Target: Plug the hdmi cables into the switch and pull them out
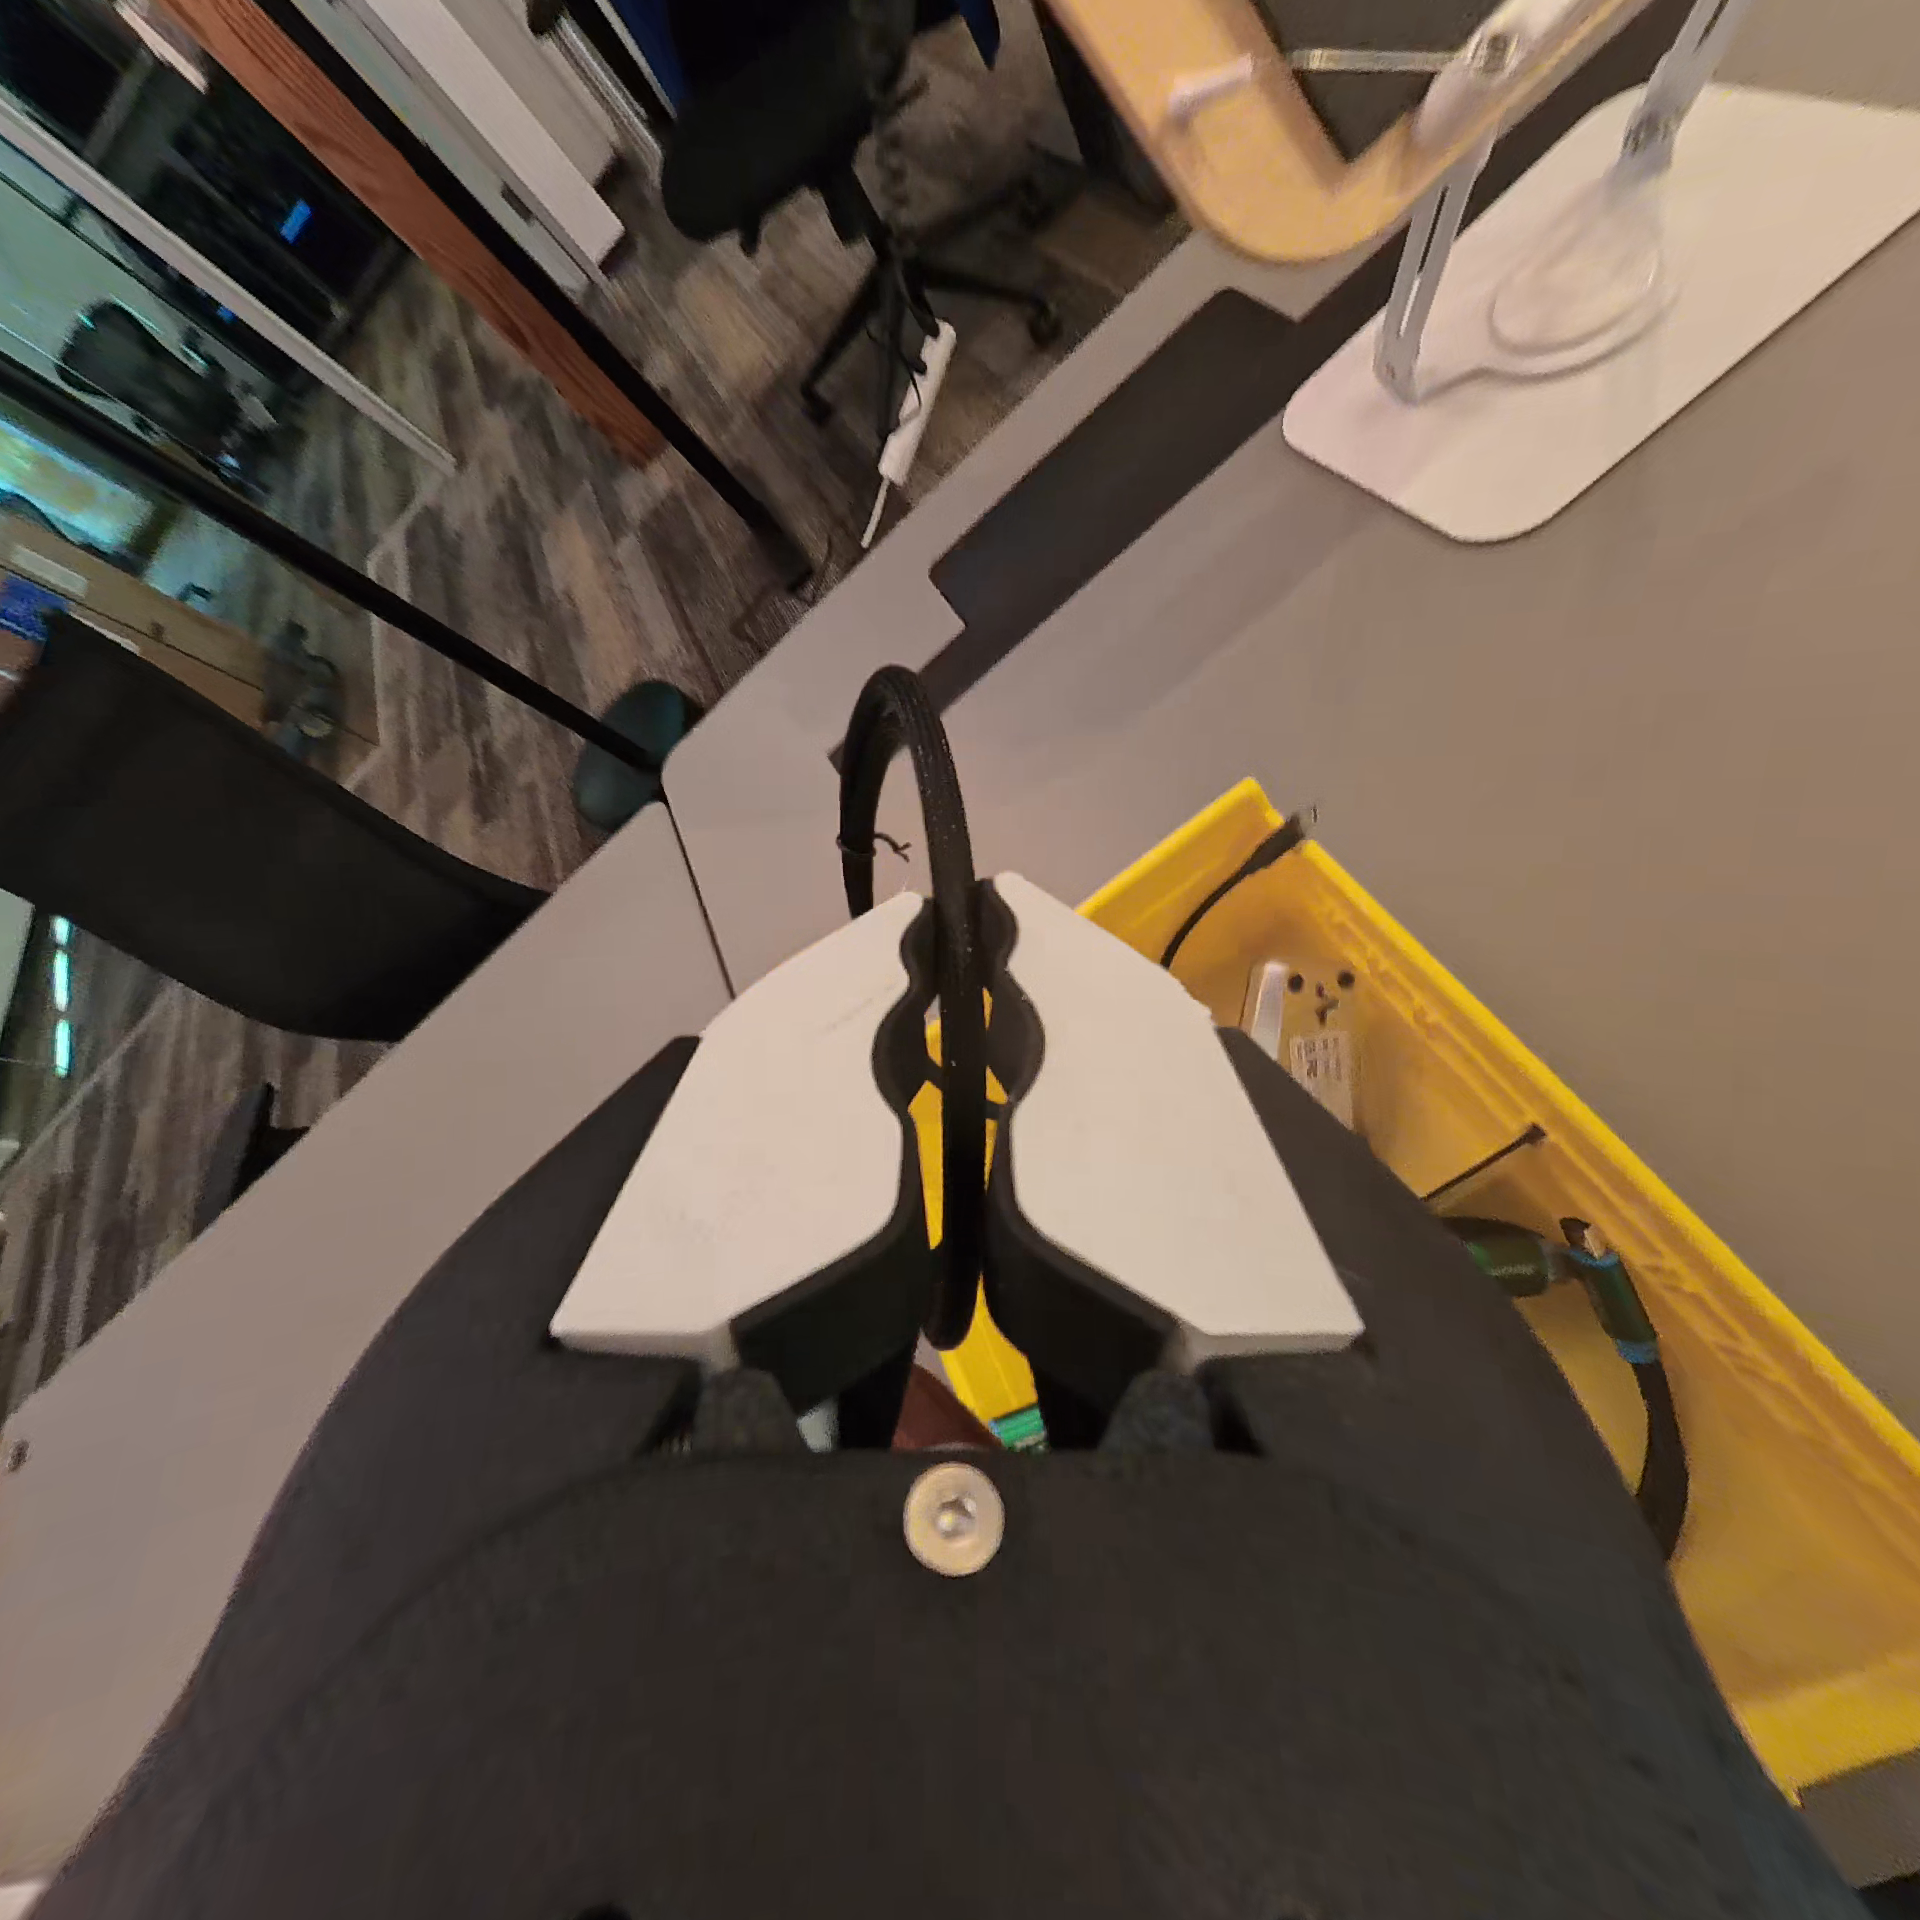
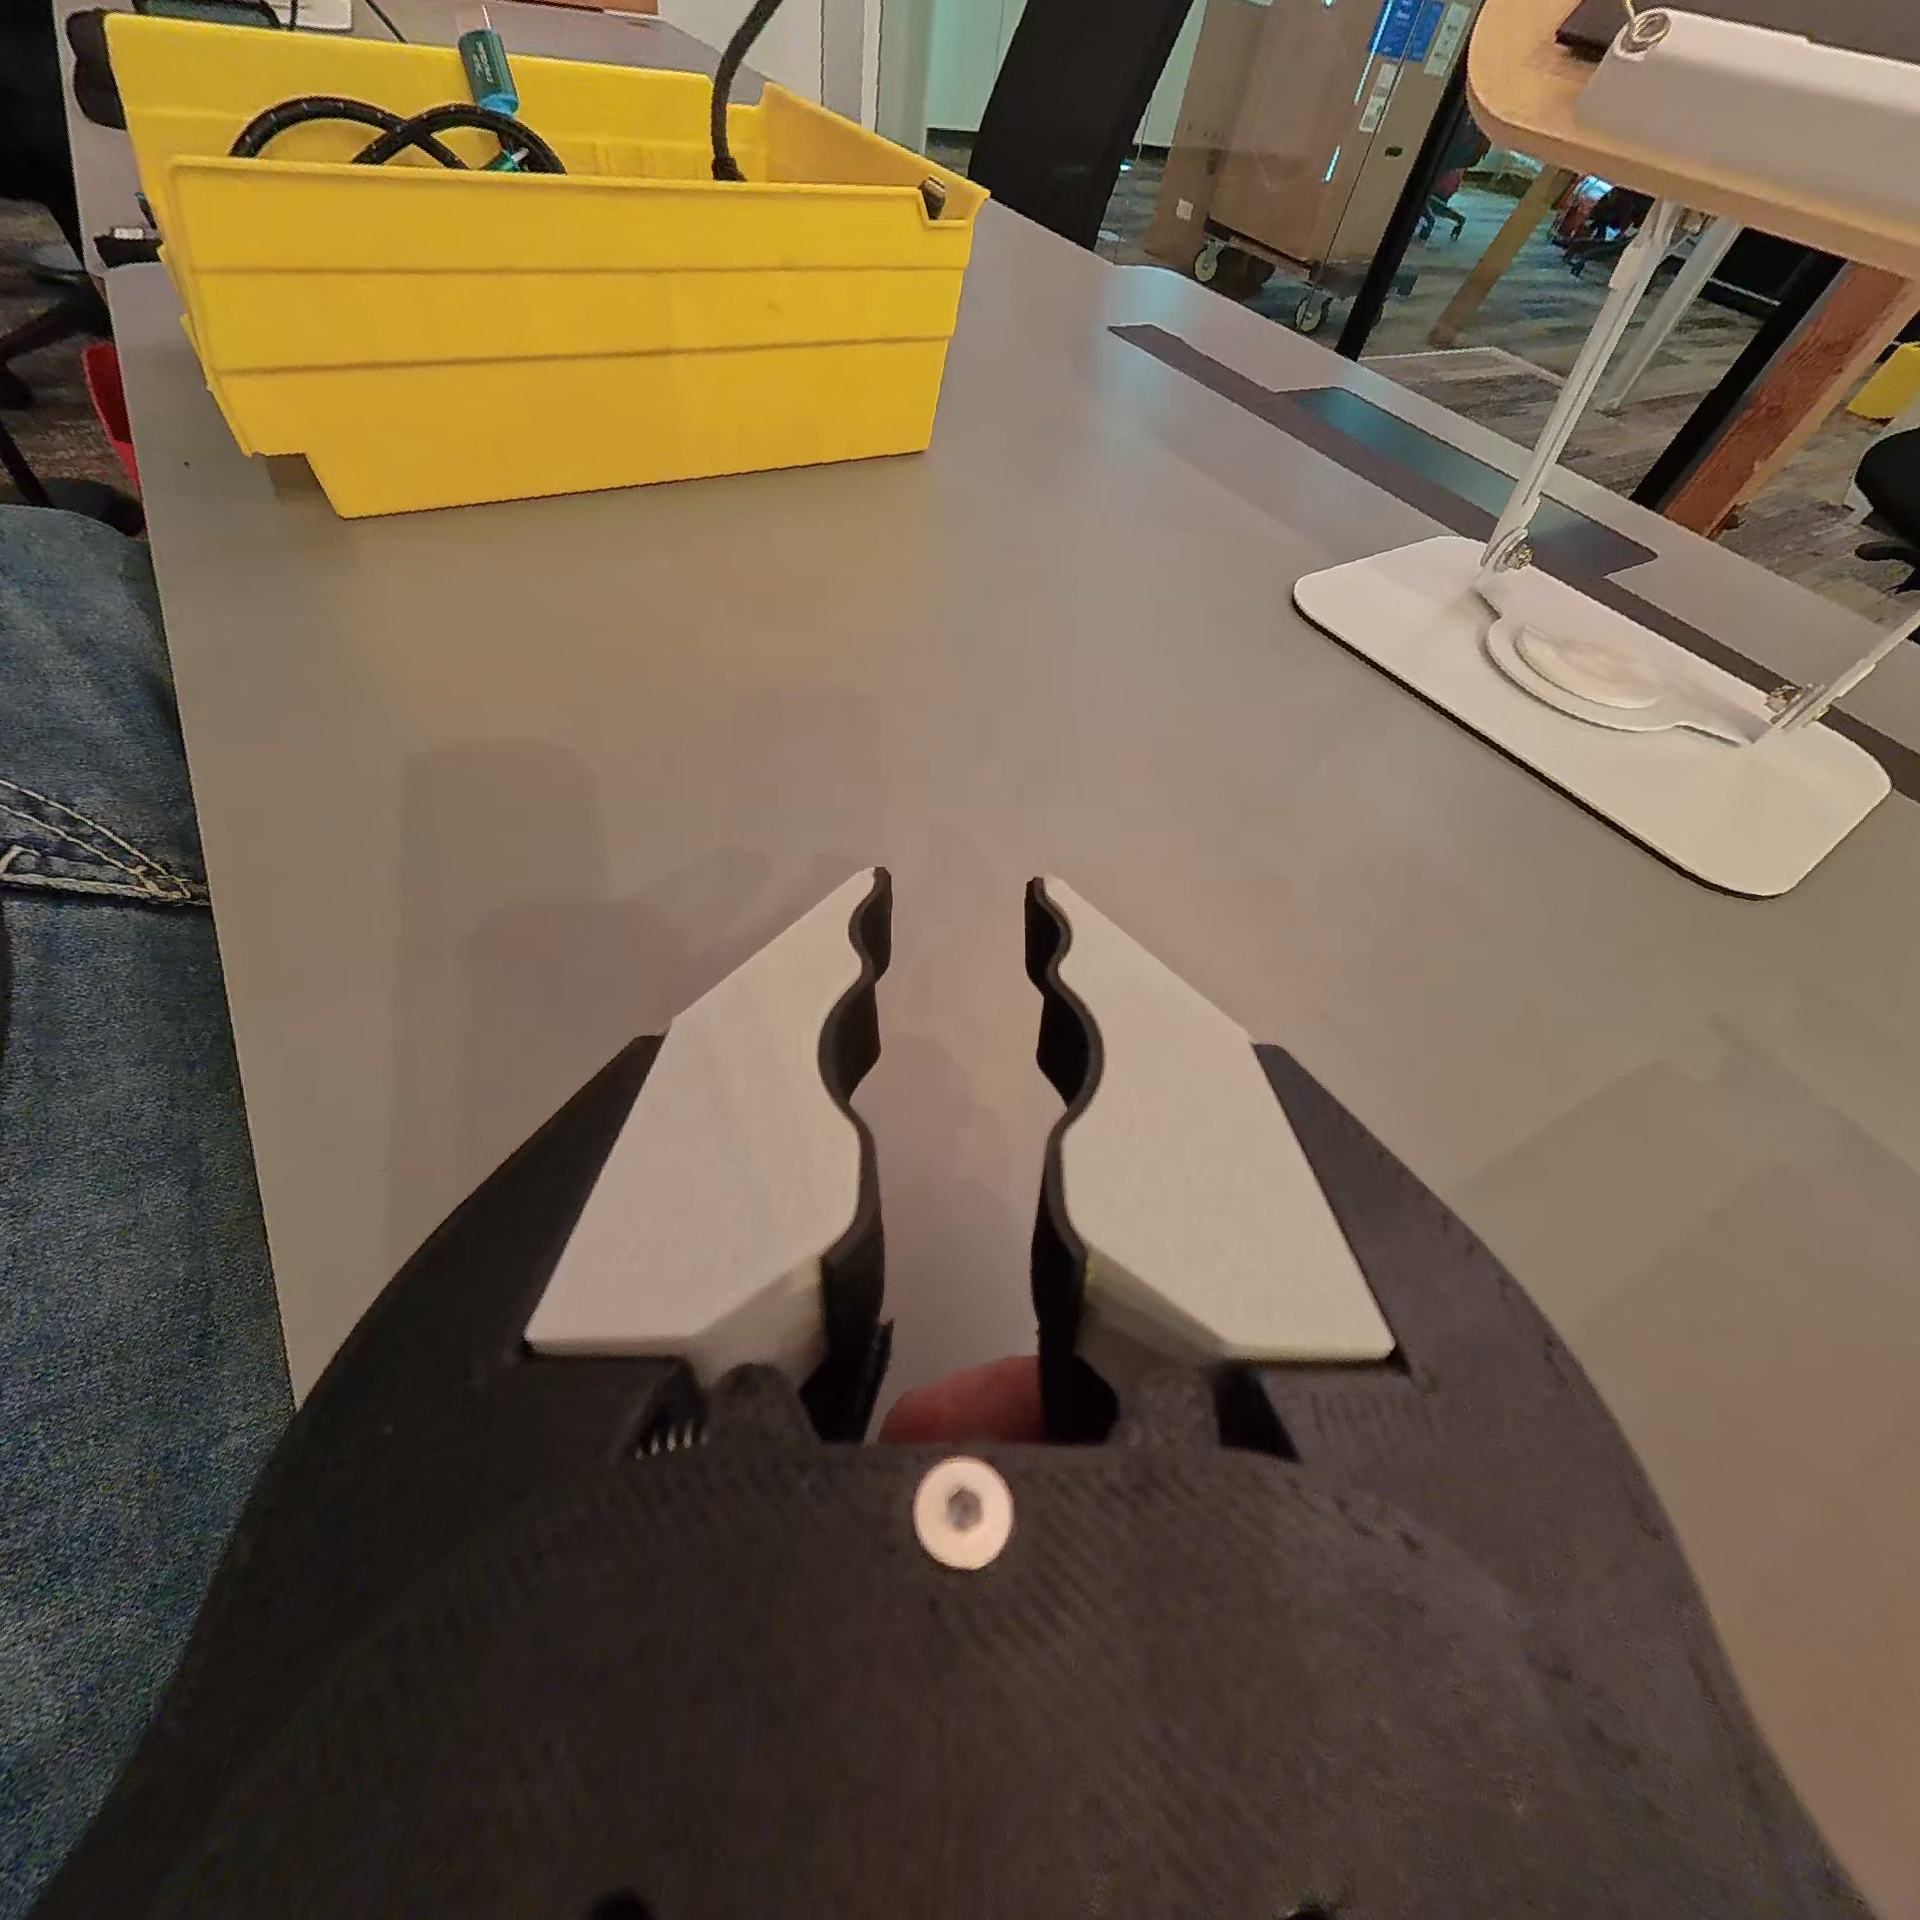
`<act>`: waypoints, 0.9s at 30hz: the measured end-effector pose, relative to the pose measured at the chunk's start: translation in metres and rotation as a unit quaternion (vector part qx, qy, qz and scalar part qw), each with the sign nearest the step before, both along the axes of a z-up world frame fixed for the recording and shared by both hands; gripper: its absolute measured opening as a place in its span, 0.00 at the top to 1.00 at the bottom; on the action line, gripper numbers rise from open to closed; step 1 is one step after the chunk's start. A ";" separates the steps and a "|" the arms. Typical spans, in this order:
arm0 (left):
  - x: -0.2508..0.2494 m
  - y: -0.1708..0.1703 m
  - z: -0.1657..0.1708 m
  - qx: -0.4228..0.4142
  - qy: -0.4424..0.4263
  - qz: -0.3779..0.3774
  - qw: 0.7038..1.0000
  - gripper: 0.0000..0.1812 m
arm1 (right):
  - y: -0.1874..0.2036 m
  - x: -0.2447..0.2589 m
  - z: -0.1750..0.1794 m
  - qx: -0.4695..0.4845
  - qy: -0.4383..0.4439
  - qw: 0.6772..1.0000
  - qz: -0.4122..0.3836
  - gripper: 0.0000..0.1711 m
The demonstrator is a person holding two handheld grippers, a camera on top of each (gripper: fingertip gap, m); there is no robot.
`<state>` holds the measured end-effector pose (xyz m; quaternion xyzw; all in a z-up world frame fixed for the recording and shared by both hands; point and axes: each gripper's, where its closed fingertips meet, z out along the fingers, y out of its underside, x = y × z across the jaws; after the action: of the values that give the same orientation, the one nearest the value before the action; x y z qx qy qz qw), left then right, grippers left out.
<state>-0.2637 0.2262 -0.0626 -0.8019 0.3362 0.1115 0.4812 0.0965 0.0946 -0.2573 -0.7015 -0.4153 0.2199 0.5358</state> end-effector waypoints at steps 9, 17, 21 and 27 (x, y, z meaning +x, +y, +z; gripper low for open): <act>0.045 -0.026 0.077 0.120 0.008 -0.035 0.992 0.97 | 0.000 0.001 0.003 0.002 0.011 1.000 -0.002 0.86; 0.088 -0.052 0.138 0.214 0.015 -0.062 0.975 0.97 | -0.004 -0.003 0.005 0.000 0.021 1.000 0.008 0.85; 0.105 -0.070 0.165 0.258 0.006 -0.077 0.963 0.97 | -0.005 -0.005 0.007 0.001 0.026 1.000 0.010 0.83; 0.150 -0.087 0.161 0.254 -0.004 -0.121 0.960 0.97 | -0.012 -0.016 0.017 0.003 0.045 0.999 0.025 0.73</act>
<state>-0.1140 0.1389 0.0988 -0.6068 0.3897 0.1312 0.6803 0.0809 0.0827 -0.2399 -0.6784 -0.4086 0.2633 0.5509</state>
